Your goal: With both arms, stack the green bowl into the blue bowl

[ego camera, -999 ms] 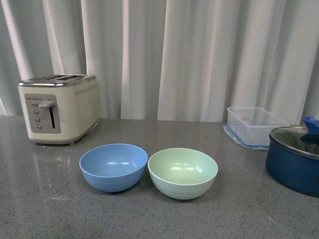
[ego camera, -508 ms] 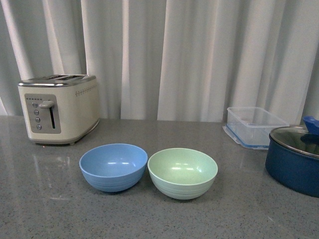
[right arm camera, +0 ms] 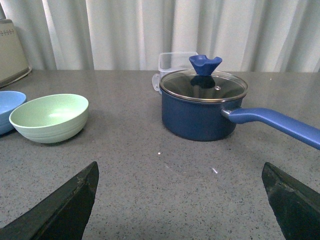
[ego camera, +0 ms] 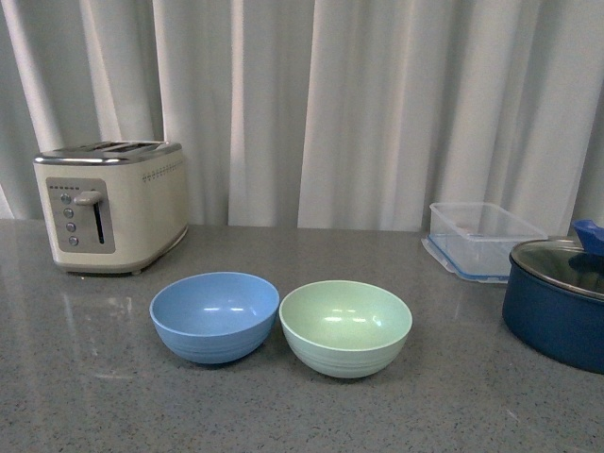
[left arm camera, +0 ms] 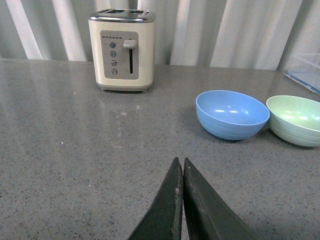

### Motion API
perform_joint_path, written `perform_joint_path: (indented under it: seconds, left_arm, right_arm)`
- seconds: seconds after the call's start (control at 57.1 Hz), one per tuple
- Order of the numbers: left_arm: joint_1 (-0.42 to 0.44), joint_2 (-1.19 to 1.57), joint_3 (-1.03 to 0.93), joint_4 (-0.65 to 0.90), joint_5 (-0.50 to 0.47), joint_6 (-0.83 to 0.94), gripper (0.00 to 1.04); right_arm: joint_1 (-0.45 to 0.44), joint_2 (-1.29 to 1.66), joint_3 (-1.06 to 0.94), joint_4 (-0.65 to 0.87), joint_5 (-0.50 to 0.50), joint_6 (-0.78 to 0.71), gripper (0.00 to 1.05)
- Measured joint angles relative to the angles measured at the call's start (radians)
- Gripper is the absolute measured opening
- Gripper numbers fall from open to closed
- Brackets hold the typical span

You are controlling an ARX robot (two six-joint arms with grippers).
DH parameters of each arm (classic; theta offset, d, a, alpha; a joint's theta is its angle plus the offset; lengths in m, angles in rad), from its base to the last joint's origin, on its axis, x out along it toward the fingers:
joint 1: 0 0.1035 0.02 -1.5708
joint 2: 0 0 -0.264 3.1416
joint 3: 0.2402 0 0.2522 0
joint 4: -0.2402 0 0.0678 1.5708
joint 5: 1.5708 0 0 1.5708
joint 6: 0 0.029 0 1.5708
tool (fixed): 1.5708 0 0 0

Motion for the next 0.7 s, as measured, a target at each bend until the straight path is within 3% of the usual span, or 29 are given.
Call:
perform_joint_path:
  seconds: [0.421,0.543,0.701]
  left_arm:
    - [0.000,-0.151,0.000,-0.151,0.000,0.000,0.04]
    - [0.000,-0.288,0.000,-0.319,0.001,0.000,0.04]
    - [0.000,-0.322,0.000,-0.330,0.001,0.000,0.04]
  right_arm:
    - [0.000,0.000,0.000,0.000,0.000,0.000,0.95]
    - [0.000,0.000,0.000,0.000,0.000,0.000,0.95]
    - [0.000,0.000,0.000,0.000,0.000,0.000,0.95]
